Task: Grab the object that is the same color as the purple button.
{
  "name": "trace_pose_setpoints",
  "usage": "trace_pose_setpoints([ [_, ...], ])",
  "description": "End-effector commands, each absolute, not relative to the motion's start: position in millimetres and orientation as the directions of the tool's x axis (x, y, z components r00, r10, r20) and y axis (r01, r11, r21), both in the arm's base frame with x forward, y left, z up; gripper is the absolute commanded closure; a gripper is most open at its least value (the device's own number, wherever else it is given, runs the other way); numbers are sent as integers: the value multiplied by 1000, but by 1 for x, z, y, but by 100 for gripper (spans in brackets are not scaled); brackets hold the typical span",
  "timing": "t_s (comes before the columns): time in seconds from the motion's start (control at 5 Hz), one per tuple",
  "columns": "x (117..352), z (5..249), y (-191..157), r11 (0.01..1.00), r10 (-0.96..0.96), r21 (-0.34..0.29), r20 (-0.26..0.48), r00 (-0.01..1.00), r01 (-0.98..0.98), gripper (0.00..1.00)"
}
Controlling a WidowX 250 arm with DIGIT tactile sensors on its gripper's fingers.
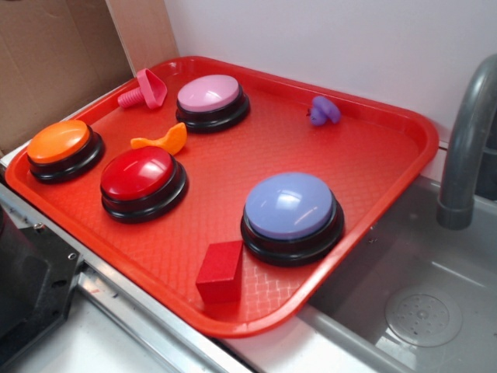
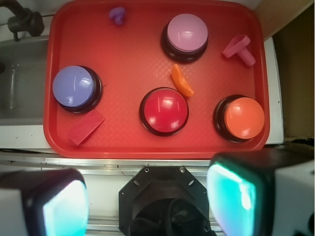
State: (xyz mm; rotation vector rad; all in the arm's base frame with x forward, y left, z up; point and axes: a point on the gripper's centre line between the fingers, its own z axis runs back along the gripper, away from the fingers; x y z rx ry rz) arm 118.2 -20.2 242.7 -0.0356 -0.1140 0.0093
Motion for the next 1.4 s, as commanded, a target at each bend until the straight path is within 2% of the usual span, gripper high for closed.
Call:
trace_pose_setpoints([
  [0.0, 118, 243, -20, 999, 11, -36, 114, 993, -7, 0],
  [0.4, 165, 215, -26, 1000, -16, 21, 194, 981, 12, 0],
  [0.6, 192, 195, -30, 999, -39, 36, 275, 961, 30, 0],
  [0.8, 220, 175, -32, 999, -38, 45, 409, 912, 21, 0],
  [1.0, 254, 150, -39, 998, -65, 20, 433, 899, 63, 0],
  [1.2, 277, 127, -47, 997, -60, -19, 447, 893, 76, 0],
])
